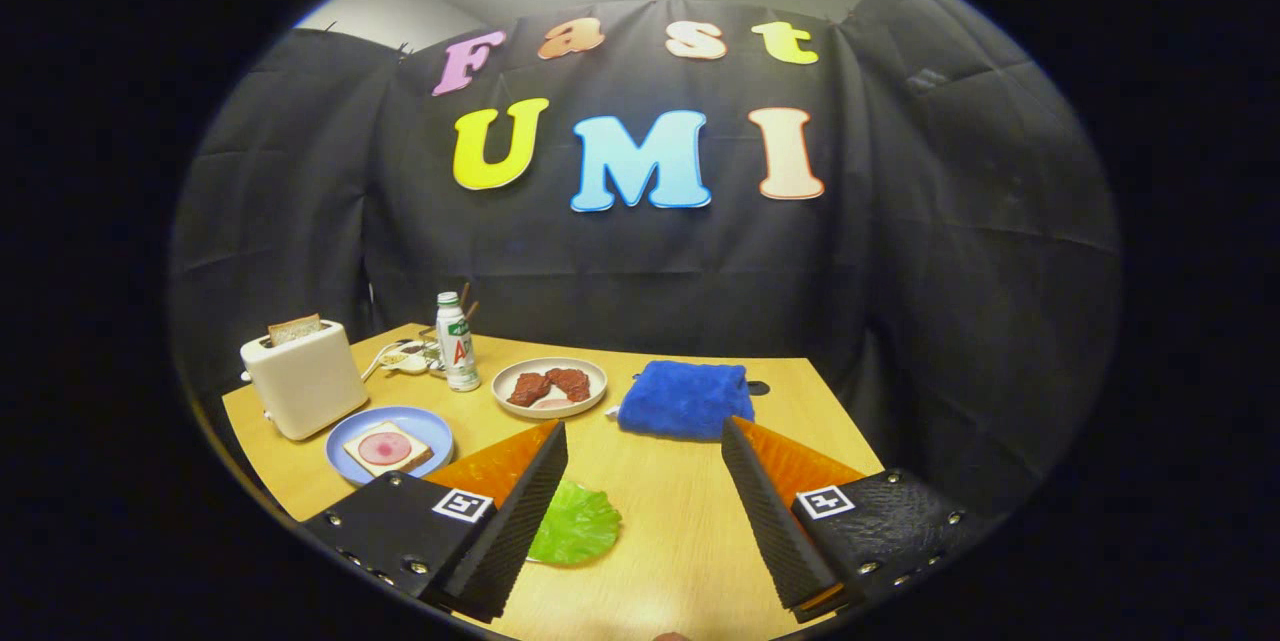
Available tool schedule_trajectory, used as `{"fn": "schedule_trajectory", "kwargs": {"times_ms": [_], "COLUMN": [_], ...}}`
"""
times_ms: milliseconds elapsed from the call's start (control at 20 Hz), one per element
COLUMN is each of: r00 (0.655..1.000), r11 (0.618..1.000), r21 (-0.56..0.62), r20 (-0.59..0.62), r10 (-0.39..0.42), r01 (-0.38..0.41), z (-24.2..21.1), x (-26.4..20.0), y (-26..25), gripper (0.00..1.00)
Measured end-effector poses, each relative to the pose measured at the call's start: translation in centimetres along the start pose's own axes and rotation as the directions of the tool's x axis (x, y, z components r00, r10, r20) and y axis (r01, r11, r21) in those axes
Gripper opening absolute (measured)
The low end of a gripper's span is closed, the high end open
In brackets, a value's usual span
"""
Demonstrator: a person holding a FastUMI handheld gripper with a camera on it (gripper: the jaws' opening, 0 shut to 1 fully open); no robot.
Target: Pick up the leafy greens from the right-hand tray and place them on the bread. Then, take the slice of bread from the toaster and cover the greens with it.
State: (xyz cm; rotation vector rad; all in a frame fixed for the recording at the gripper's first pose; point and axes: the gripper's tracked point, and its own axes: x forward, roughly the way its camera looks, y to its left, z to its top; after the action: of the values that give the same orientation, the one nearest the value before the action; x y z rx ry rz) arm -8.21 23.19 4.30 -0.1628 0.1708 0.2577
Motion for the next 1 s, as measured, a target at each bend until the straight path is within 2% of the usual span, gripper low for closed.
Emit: {"fn": "schedule_trajectory", "kwargs": {"times_ms": [300, 450, 650, 800, 1000], "r00": [0.986, 0.963, 0.915, 0.879, 0.801], "r11": [0.993, 0.985, 0.98, 0.977, 0.962], "r21": [-0.08, -0.098, -0.058, -0.079, -0.137], "r20": [-0.15, -0.245, -0.371, -0.456, -0.588], "r10": [0.075, 0.112, 0.157, 0.141, 0.114], "r01": [-0.088, -0.139, -0.191, -0.198, -0.238], "z": [-2.2, -4.1, -6.5, -8.1, -11.1], "x": [2.2, 3.6, 5.2, 6.5, 8.5], "y": [4.0, 5.6, 7.3, 7.5, 7.6], "gripper": [0.95, 0.95, 0.95, 0.95, 0.95]}}
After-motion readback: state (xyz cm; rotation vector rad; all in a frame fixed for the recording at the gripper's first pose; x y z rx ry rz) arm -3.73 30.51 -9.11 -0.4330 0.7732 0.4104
